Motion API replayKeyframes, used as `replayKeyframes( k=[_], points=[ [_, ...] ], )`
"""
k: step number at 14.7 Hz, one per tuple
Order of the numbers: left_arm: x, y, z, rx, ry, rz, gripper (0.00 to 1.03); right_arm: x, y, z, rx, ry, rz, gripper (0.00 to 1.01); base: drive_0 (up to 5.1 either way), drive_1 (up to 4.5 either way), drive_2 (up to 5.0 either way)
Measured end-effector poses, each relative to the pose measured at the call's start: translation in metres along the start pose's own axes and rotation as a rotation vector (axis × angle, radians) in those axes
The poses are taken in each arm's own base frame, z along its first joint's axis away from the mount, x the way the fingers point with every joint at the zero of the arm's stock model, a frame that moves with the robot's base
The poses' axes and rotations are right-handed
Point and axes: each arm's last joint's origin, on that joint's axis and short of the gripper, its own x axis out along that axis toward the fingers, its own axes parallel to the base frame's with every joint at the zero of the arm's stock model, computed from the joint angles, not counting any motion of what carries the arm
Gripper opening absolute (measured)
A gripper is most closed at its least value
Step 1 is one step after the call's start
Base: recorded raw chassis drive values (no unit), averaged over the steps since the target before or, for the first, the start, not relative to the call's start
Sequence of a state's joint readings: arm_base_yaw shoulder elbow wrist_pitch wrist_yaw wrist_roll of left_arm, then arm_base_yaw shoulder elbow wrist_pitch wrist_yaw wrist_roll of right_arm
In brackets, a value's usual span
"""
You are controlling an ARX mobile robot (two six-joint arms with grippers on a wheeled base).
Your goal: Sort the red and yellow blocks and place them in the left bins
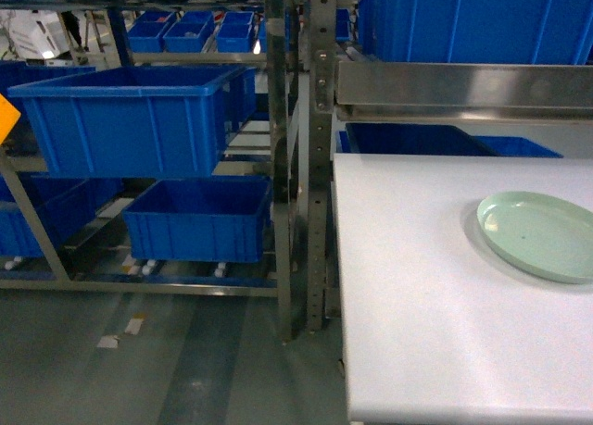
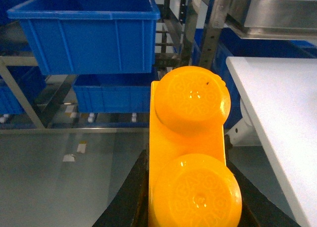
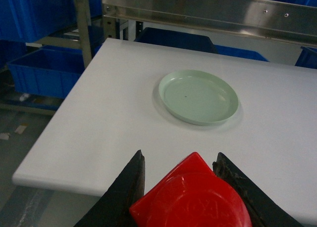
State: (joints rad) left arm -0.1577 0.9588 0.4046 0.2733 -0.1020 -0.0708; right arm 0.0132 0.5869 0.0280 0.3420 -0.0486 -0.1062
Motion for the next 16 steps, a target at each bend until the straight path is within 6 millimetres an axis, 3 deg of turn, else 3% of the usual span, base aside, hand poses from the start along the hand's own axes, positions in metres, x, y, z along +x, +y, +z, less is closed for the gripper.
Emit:
replayKeyframes(
  k=[11, 16],
  points=[
    [-0.0005, 0.0001, 0.0005, 0.000, -0.002, 0.002, 0.26, -0.0002, 0.0000, -0.0002, 0.000, -0.001, -0.001, 0.36, -4.7, 0.58, 3.9],
    [-0.0005, 0.0001, 0.0006, 0.000, -0.004, 0.002, 0.26, -0.0001, 0.0000, -0.0004, 0.000, 0.000, 0.000, 0.36, -4.2, 4.40, 0.4]
  ],
)
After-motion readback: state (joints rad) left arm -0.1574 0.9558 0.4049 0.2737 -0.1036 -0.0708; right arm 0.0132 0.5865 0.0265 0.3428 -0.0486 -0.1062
